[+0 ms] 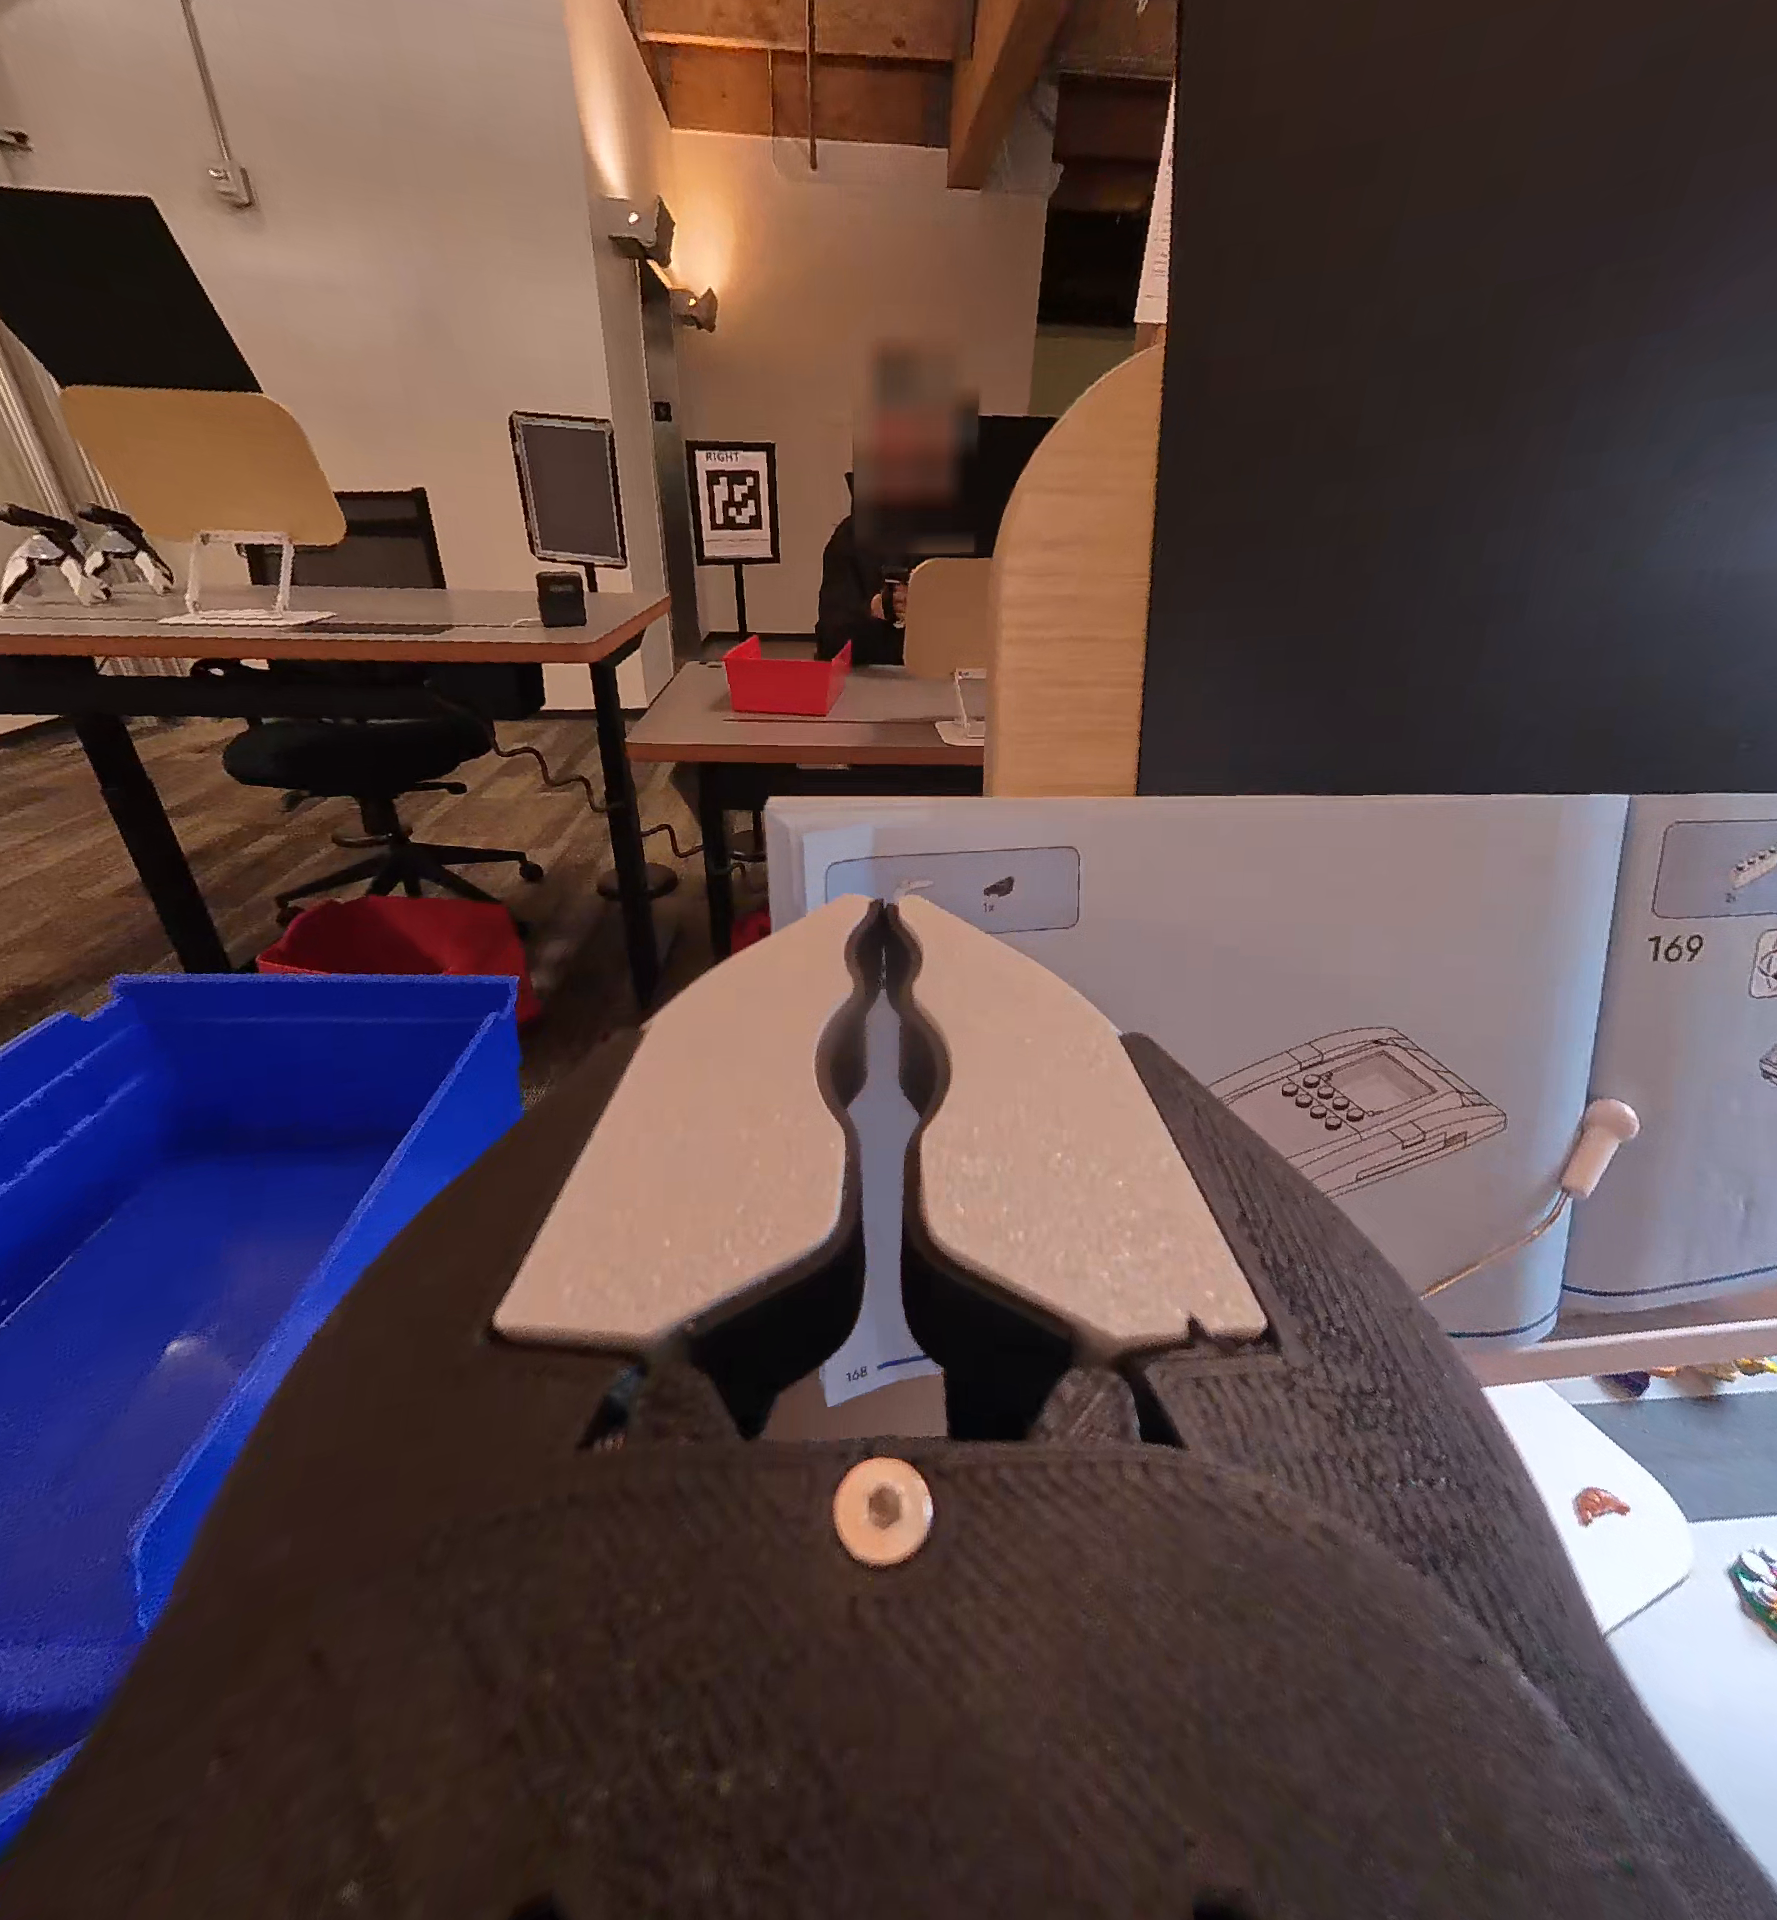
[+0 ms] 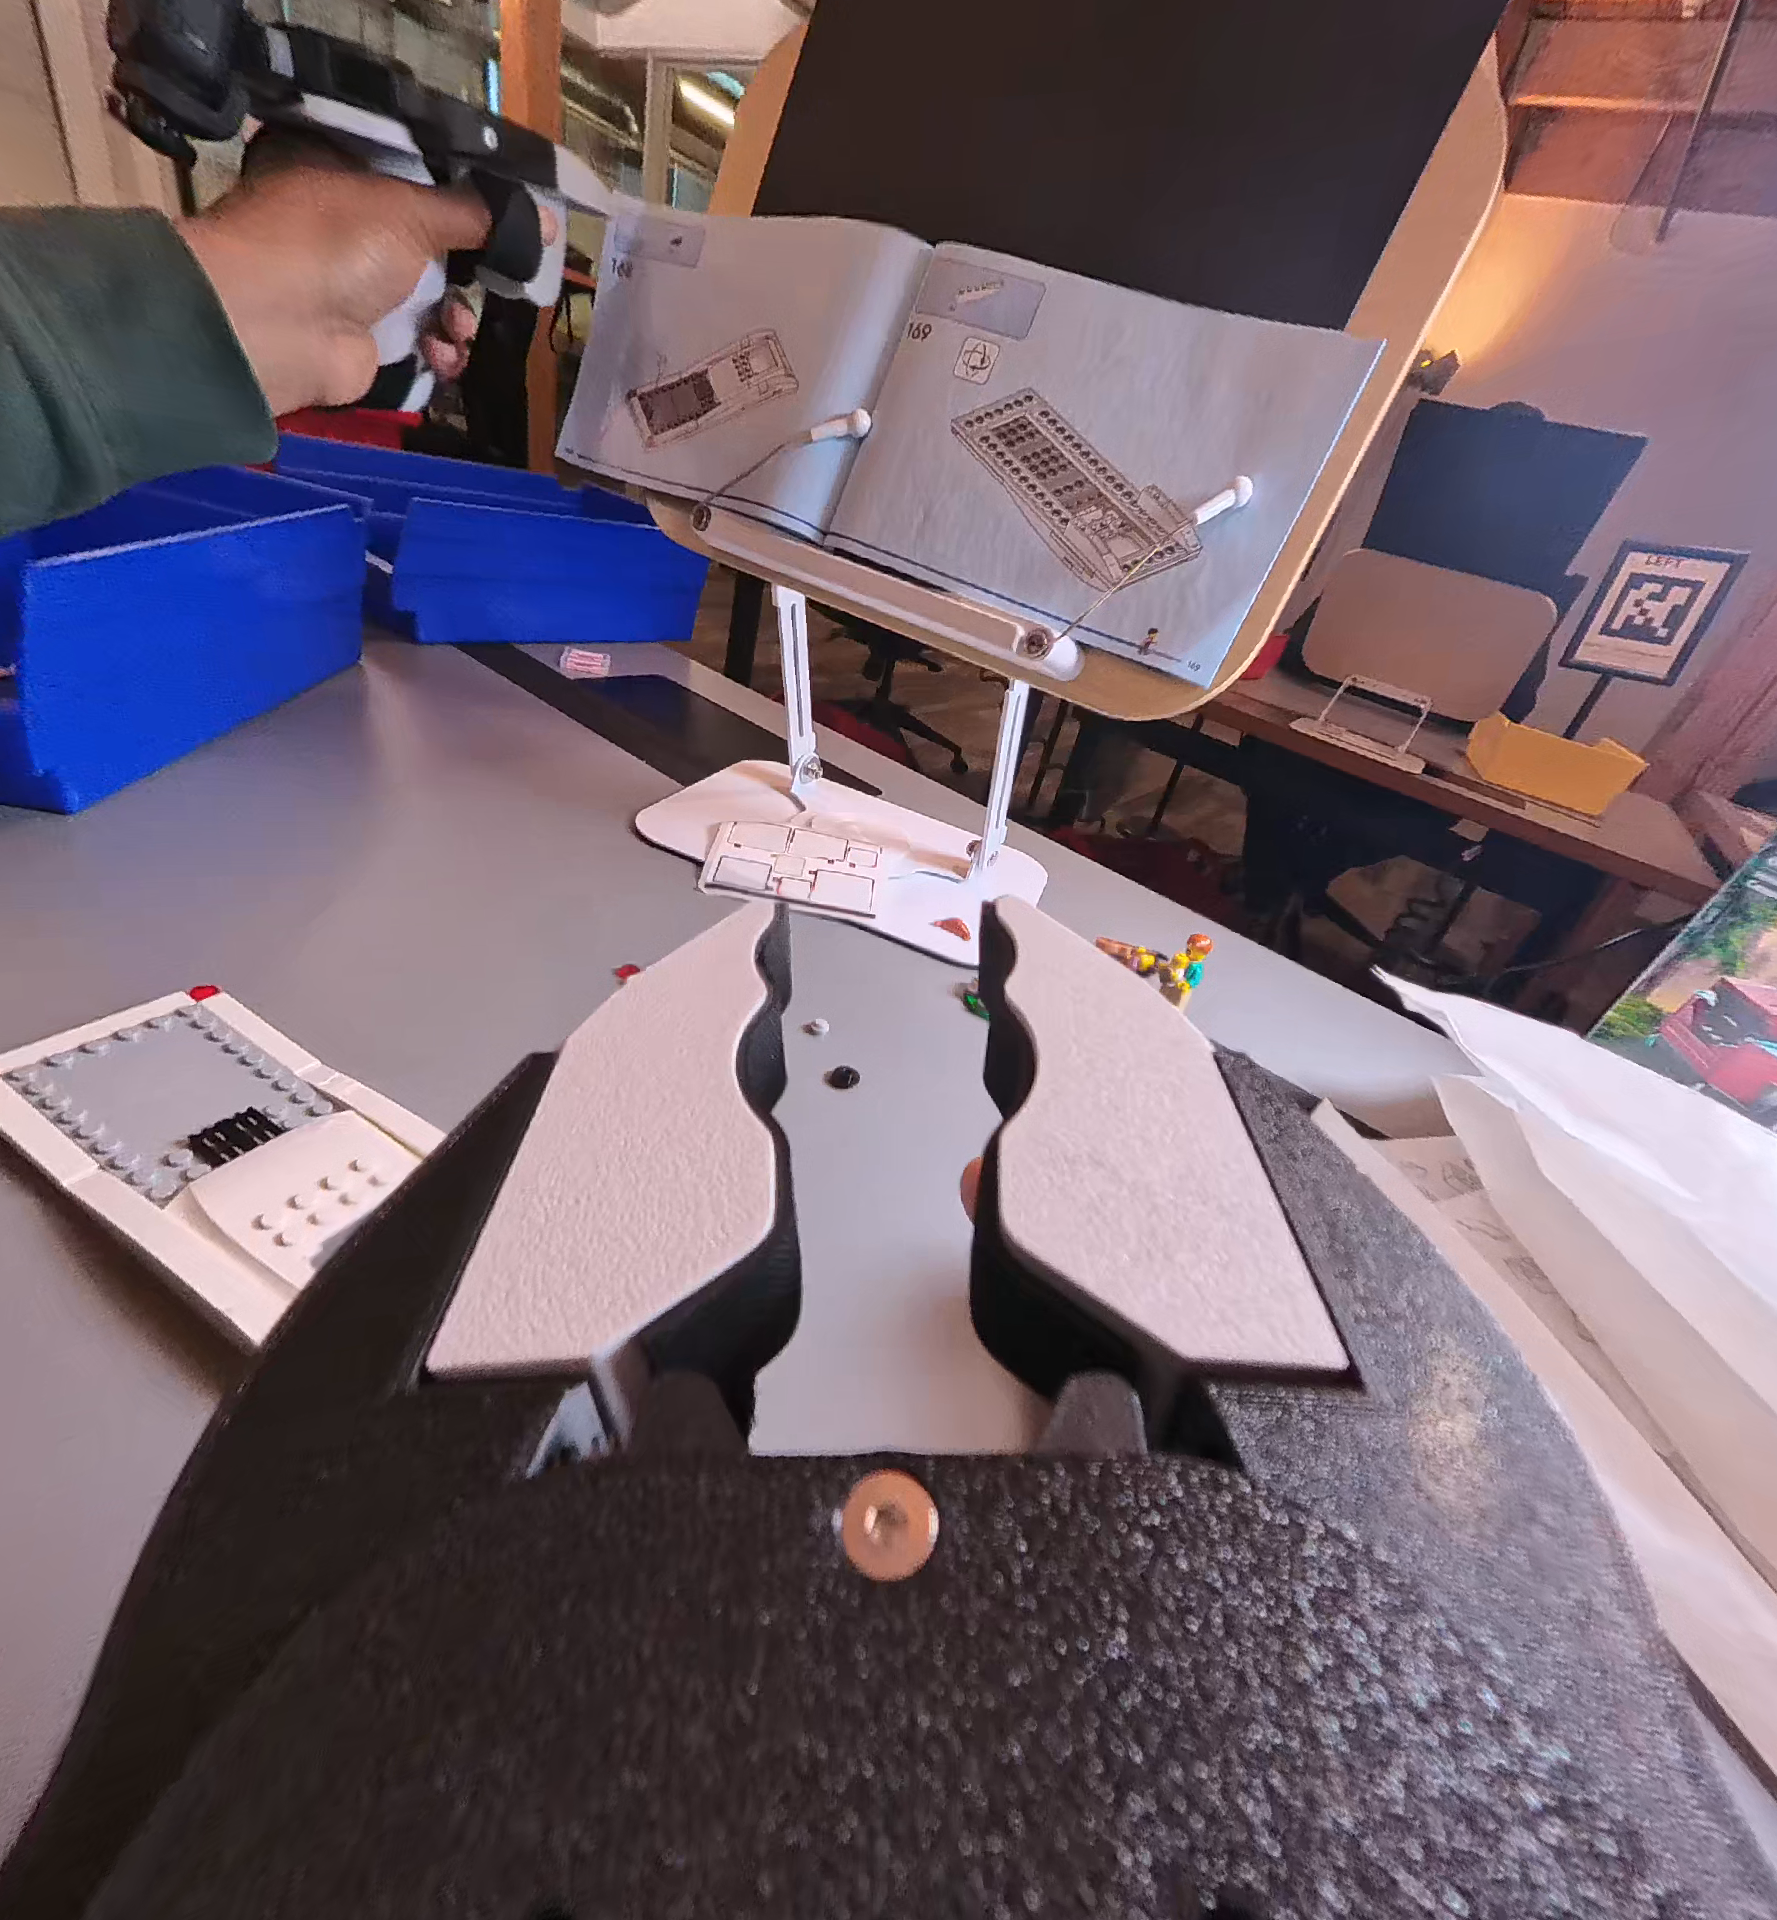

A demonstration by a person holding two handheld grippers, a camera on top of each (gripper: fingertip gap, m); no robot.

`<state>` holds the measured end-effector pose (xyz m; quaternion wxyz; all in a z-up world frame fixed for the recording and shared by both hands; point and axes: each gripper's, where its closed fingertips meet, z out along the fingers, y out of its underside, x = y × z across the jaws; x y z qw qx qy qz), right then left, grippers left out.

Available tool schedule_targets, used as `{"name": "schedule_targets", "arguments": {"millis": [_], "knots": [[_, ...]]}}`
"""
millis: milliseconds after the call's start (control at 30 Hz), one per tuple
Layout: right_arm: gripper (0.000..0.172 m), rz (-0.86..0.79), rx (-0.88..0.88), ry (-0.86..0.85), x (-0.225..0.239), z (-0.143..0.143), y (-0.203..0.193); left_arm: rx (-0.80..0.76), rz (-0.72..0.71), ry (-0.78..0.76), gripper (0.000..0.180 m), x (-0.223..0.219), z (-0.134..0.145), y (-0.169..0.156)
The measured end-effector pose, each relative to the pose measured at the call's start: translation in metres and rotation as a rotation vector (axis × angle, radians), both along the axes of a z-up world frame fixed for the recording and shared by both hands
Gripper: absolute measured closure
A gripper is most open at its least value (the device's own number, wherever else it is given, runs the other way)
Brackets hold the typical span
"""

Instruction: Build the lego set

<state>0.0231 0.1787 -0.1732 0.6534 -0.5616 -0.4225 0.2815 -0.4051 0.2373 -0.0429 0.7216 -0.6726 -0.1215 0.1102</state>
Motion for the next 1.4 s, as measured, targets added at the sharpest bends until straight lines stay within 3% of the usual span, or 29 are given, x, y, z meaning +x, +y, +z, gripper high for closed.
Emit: {"name": "schedule_targets", "arguments": {"millis": [400,567,667,833,933,1100,1400], "knots": [[0.138,-0.002,-0.016,-0.056,-0.005,-0.021,0.001,-0.016,-0.079,0.060,0.180,0.035,-0.009,0.005],[0.139,-0.003,-0.027,-0.073,-0.006,-0.028,0.003,-0.072,-0.310,0.042,0.178,0.106,-0.024,-0.003],[0.139,0.003,-0.036,-0.086,-0.007,-0.033,0.002,-0.230,-0.518,0.067,0.170,0.168,-0.063,-0.013],[0.141,0.014,-0.031,-0.111,-0.010,-0.038,-0.001,-0.730,-0.832,0.138,0.154,0.248,-0.203,-0.042],[0.142,0.023,-0.027,-0.125,-0.012,-0.041,-0.003,-0.894,-0.921,0.178,0.140,0.264,-0.256,-0.054],[0.143,0.034,-0.030,-0.142,-0.013,-0.046,-0.004,-0.930,-0.963,0.201,0.137,0.267,-0.273,-0.045],[0.144,0.048,-0.056,-0.172,-0.015,-0.057,-0.003,-0.972,-1.028,0.171,0.171,0.266,-0.274,-0.043]]}}
